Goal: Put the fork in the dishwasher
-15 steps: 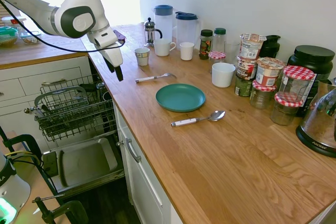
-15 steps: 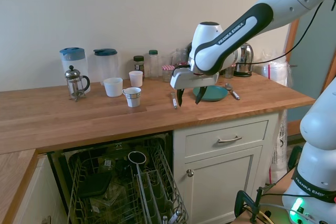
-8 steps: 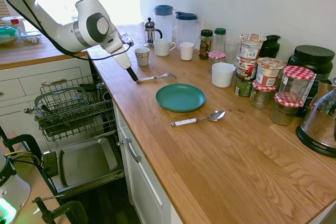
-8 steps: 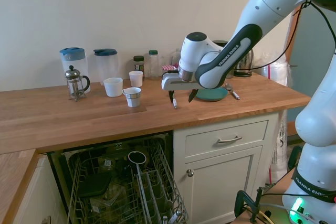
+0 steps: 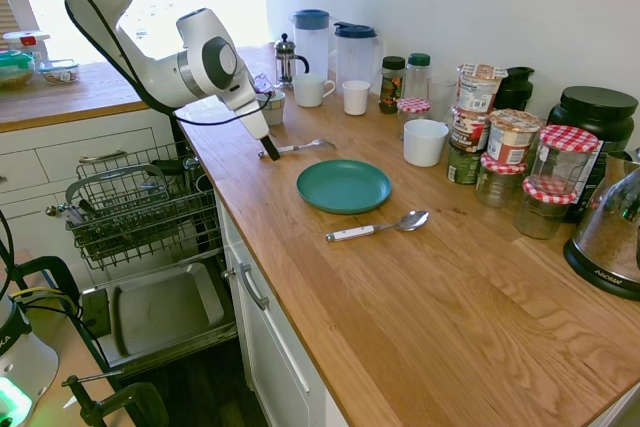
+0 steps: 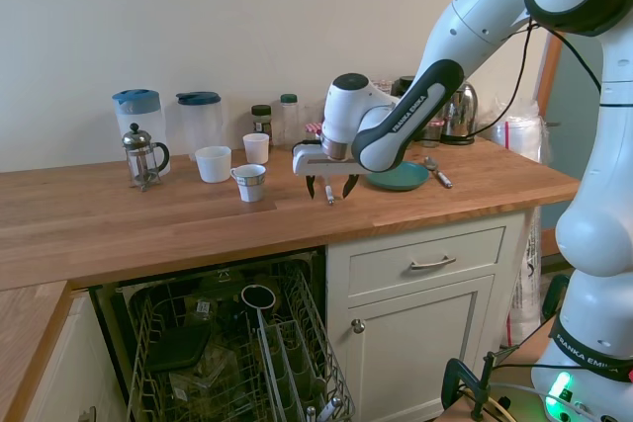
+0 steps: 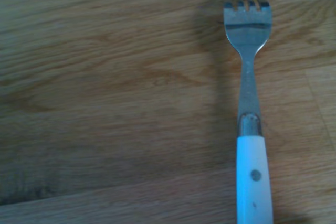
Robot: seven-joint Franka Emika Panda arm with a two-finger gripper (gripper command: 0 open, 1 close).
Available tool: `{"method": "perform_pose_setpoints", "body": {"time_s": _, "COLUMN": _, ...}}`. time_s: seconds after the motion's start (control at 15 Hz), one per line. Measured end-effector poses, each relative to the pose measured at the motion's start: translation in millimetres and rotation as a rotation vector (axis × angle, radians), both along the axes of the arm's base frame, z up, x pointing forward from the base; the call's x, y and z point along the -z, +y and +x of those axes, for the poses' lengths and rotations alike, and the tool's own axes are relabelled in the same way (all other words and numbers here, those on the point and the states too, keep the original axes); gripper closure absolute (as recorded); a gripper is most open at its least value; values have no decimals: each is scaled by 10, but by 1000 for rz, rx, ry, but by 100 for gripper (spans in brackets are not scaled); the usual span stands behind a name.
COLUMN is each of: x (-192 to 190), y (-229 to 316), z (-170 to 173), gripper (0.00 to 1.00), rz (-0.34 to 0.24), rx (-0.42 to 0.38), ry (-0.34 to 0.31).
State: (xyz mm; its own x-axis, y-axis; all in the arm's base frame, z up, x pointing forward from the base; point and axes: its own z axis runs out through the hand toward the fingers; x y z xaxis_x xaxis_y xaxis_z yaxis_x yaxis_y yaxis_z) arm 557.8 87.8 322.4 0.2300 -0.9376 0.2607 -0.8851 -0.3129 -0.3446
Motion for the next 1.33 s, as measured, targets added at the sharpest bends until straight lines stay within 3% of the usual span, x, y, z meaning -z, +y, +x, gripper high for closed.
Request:
{"method": "perform_pose_setpoints", "body": {"time_s": 0.67, "x": 12, "y": -49, "z": 73, "gripper": 100, "rz": -16, "rx": 19, "ry": 18}}
{"method": "perform_pose_setpoints", "body": {"time_s": 1.33, "x": 13, "y": -151, "z": 175, "gripper": 100, "rz": 9, "rx": 41, "ry": 25}}
